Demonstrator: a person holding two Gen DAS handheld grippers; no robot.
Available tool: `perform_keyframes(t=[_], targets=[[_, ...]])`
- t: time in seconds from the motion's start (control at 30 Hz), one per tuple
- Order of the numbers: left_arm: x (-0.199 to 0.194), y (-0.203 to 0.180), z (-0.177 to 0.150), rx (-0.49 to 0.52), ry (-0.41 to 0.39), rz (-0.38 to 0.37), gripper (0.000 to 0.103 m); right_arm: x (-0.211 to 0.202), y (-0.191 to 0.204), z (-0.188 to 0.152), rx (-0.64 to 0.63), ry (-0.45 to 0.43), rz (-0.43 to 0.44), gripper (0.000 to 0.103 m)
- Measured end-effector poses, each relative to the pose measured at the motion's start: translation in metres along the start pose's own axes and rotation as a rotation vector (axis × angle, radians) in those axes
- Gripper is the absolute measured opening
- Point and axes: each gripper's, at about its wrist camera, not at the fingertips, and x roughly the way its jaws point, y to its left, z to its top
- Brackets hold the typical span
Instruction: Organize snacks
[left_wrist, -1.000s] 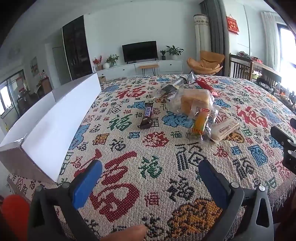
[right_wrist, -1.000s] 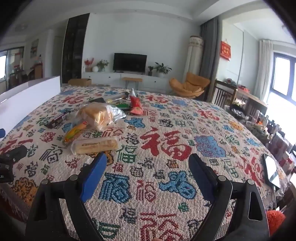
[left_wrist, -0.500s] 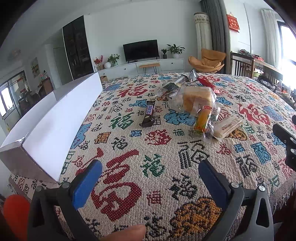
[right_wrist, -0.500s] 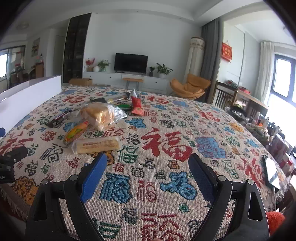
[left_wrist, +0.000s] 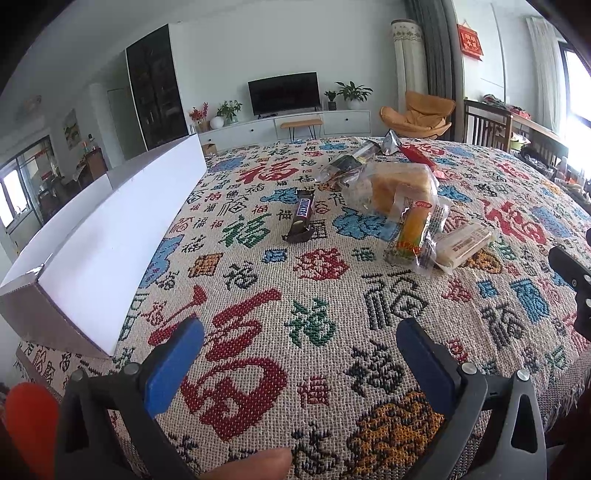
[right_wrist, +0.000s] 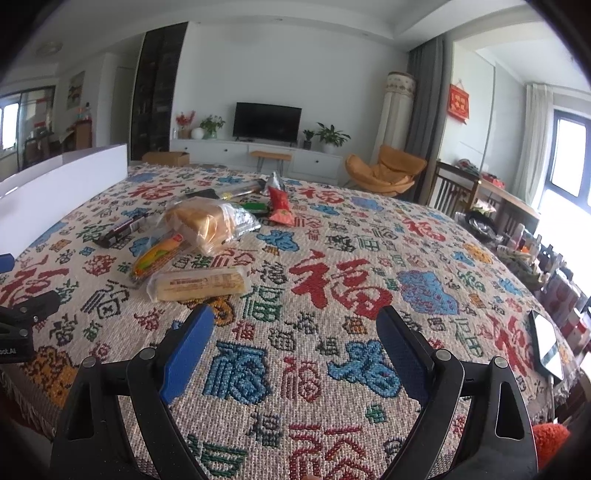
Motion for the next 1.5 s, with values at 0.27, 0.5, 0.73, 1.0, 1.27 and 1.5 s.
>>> perform_keyframes(t=[0.27,0.5,0.73,1.0,1.27,1.5], targets=[[0.001,0.000,-0.001,0.002,0.007,-0.001,0.103,0.000,0.003,-0.001,-0.009,0.001,0.007,0.092],[0.004,0.000,-0.002,0.005,0.015,0.001,0.103,0.001,0.003,-0.001,-0.010,0.003,0.009,0.092],[0.005,-0.001,-0.002,0.007,0.021,0.002,0.103,0.001,0.004,-0.002,-0.011,0.002,0.014,0.092],[0.006,-0.001,-0.003,0.007,0.023,0.002,0.103,0.002,0.004,-0.002,-0.011,0.001,0.016,0.092],[0.008,-0.001,-0.004,0.010,0.031,0.002,0.103,0.002,0.005,-0.001,-0.013,0.007,0.019,0.092],[0.011,-0.001,-0.004,0.009,0.038,0.004,0.103,0.003,0.005,-0.002,-0.016,0.011,0.022,0.092]])
